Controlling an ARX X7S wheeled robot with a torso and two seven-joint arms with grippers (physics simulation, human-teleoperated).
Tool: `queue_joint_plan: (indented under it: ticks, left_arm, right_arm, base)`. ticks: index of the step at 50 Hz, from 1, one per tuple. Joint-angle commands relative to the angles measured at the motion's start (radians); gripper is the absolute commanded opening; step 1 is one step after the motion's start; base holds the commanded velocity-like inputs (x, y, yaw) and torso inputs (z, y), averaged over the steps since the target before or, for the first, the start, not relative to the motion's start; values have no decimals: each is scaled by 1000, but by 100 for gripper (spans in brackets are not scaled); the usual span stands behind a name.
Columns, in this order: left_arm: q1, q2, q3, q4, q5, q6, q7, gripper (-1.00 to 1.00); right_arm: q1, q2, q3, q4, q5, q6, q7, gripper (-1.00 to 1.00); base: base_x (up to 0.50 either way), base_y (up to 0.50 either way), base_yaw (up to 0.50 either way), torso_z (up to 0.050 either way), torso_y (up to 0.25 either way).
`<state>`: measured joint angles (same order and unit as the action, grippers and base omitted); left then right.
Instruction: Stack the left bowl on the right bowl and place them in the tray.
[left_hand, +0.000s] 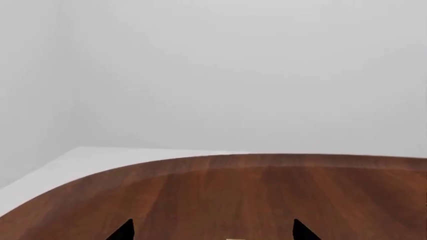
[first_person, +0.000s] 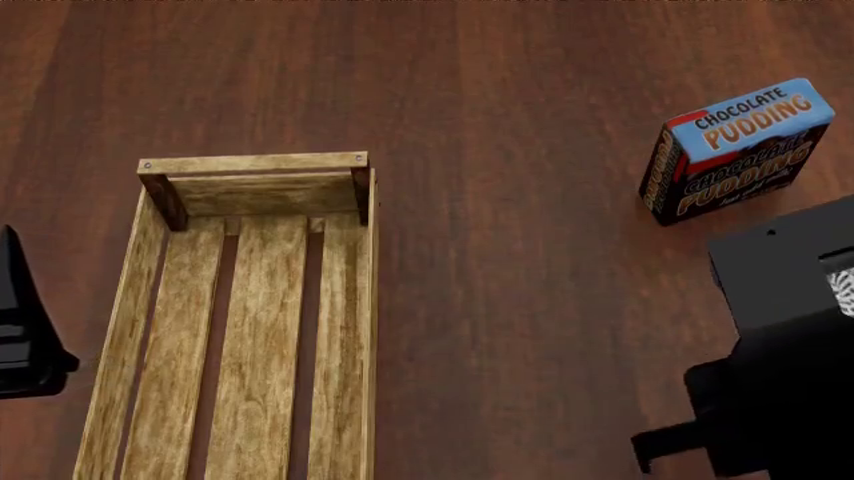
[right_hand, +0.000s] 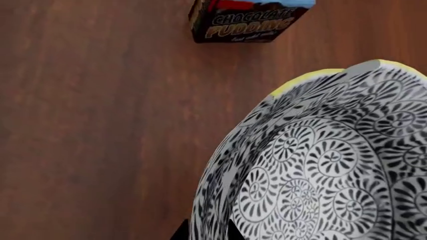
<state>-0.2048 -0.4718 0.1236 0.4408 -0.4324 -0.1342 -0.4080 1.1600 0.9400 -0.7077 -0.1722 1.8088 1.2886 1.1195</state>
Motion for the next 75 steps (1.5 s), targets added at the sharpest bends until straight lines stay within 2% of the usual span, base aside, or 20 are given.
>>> queue_joint_plan:
  ticks: [1,17,43,53,75]
  left_arm:
    - [10,-11,-14,31,-18,-8,-7,100]
    - [19,-18,-31,39,-39,1,-6,100]
    - [22,-19,-37,31,-49,14,-4,100]
    - [27,-25,-46,43,-60,12,-8,100]
    - [39,-30,-50,57,-68,18,-9,100]
  right_arm:
    - [124,-92,-42,48,-41,82,13,-100]
    - [229,-222,-112,115,-165,122,-100,-100]
    - [399,-347,-375,112,-568,68,-550,-100]
    - [441,-388,-432,125,-634,15,-664,-100]
    - [533,-479,-514,94,-703,-27,-792,-100]
  base:
    - [0,0,0,0,0]
    - [0,0,0,0,0]
    - [0,0,0,0,1]
    - [0,0,0,0,1]
    - [0,0,0,1,1]
